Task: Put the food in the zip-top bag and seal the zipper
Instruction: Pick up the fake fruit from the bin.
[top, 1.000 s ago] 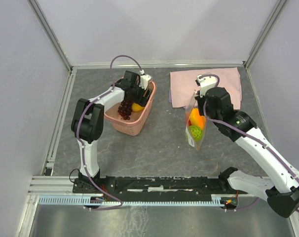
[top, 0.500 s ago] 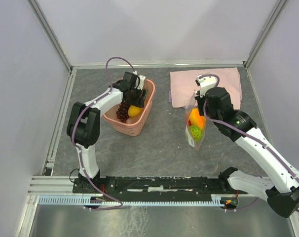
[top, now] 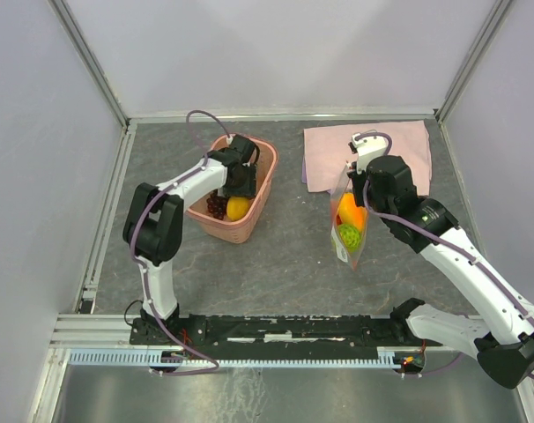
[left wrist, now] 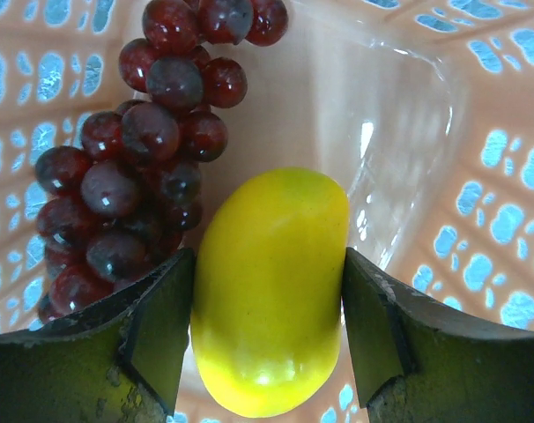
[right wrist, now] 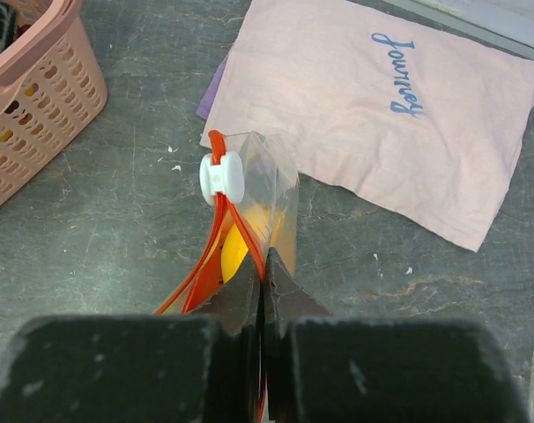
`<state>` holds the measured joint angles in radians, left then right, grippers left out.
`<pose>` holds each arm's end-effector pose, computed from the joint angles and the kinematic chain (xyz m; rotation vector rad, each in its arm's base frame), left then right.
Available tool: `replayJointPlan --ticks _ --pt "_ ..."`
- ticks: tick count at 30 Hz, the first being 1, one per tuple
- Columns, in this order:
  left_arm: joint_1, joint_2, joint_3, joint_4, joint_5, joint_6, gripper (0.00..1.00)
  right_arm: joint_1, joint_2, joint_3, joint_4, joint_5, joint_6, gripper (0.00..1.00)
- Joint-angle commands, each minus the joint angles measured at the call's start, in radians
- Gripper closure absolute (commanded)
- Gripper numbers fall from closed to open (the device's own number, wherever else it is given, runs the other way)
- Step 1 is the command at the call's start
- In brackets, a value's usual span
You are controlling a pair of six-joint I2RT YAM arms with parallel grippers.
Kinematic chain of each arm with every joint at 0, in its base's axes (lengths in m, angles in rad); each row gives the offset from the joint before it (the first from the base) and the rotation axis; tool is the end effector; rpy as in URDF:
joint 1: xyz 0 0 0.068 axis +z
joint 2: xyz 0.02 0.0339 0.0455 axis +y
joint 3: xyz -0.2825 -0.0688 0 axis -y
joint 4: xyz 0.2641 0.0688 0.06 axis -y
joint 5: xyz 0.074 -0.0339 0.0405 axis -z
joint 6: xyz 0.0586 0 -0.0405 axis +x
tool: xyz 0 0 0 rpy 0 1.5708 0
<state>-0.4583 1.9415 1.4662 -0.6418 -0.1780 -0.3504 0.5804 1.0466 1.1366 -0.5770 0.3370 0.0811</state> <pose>0.4013 -0.1864 0.1910 0.0886 2.6552 -0.0233 0.2201 0.1212 0.3811 -0.2984 2.0069 0.0699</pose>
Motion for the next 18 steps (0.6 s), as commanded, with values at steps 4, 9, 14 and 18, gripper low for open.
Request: replayJointPlan --ticks 4,9,14,18 --pt "-0.020 0.080 0.073 -0.055 -0.070 -0.047 0.34 -0.003 -0.003 0.025 0.055 0.003 0.012 0.95" --pt "-0.020 0.117 0.096 -0.052 -0.086 -0.014 0.27 -0.003 0.005 0.023 0.055 0.002 0.013 0.93" --pt "-0.019 0.143 0.108 -0.056 -0.089 -0.010 0.25 -0.003 0.002 0.025 0.052 0.000 0.010 0.93" --pt "-0.019 0.105 0.078 -0.038 -0.104 -0.031 0.32 -0.004 0.005 0.046 0.033 -0.004 0.011 0.92"
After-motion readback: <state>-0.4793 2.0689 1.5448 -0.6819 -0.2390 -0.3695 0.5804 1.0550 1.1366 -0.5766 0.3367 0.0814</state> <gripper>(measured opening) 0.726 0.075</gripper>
